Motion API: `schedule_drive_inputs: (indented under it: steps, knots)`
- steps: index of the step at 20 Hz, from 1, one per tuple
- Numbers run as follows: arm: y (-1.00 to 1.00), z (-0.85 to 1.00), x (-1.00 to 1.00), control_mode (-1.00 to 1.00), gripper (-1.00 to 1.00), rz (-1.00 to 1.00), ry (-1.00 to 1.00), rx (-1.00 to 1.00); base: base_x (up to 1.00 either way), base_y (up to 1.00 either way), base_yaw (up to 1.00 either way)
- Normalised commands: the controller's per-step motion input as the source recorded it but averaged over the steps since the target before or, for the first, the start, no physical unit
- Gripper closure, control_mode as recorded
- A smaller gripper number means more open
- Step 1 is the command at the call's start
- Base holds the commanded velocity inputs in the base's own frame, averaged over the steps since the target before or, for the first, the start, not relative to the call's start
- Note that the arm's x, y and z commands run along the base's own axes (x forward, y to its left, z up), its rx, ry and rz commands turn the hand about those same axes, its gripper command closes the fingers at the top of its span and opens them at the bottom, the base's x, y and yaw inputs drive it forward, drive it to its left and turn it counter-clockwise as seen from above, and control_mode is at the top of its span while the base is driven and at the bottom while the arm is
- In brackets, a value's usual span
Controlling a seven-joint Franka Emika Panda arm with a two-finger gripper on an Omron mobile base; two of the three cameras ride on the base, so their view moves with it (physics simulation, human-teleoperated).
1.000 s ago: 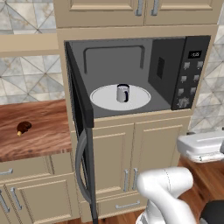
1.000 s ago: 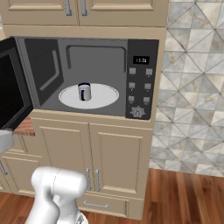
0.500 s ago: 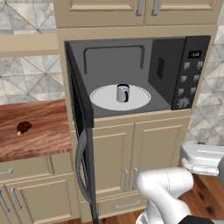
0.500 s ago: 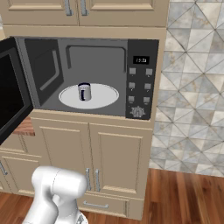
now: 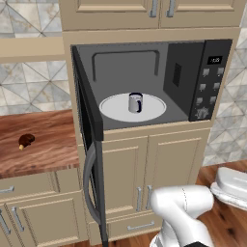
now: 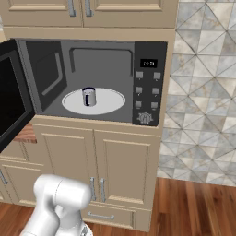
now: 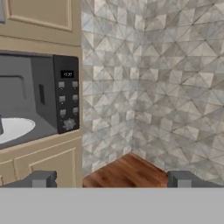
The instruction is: Pick the mug from the counter and place it inside the microwave. Then close the microwave.
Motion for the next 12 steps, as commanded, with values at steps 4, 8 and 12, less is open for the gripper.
schedule_drive_inputs:
  steps: [4,8,12]
  knots:
    - [0.02,0.09,-0.54,-1.00,-1.00,-0.12,-0.11,0.00,0.00,0.00,0.00]
    - [0.08,0.01,-0.52,-1.00,-1.00,-0.06,-0.14,0.00,0.00,0.00,0.00]
    - [0.23,0.00,-0.22,-1.00,-1.00,-0.06,-0.06,0.00,0.00,0.00,0.00]
